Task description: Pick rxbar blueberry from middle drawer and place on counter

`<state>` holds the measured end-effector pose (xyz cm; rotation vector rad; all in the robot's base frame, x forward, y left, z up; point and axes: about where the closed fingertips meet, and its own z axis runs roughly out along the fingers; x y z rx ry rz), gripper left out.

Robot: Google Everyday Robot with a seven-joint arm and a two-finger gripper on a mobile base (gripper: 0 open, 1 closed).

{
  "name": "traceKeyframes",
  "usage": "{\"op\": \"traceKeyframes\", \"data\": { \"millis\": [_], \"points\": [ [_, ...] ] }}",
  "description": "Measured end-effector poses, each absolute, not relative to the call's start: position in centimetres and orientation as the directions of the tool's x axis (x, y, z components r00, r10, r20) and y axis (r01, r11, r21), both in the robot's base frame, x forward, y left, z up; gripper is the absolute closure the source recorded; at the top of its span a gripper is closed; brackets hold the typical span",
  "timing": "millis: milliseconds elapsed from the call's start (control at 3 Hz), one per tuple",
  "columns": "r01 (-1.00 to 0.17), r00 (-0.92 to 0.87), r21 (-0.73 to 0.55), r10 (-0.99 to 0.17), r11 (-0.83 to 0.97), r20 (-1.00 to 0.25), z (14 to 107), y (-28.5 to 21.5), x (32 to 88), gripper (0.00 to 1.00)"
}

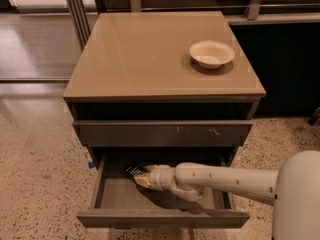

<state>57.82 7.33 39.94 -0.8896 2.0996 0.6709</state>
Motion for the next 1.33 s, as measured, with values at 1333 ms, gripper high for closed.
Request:
{"op": "traceKeyframes", "data": {
  "millis": [1333],
  "points": [
    [-0.723, -0.436, 0.115, -0.32, 0.681, -0.841, 48.9, -3.8, 49.9, 1.0]
  ]
}}
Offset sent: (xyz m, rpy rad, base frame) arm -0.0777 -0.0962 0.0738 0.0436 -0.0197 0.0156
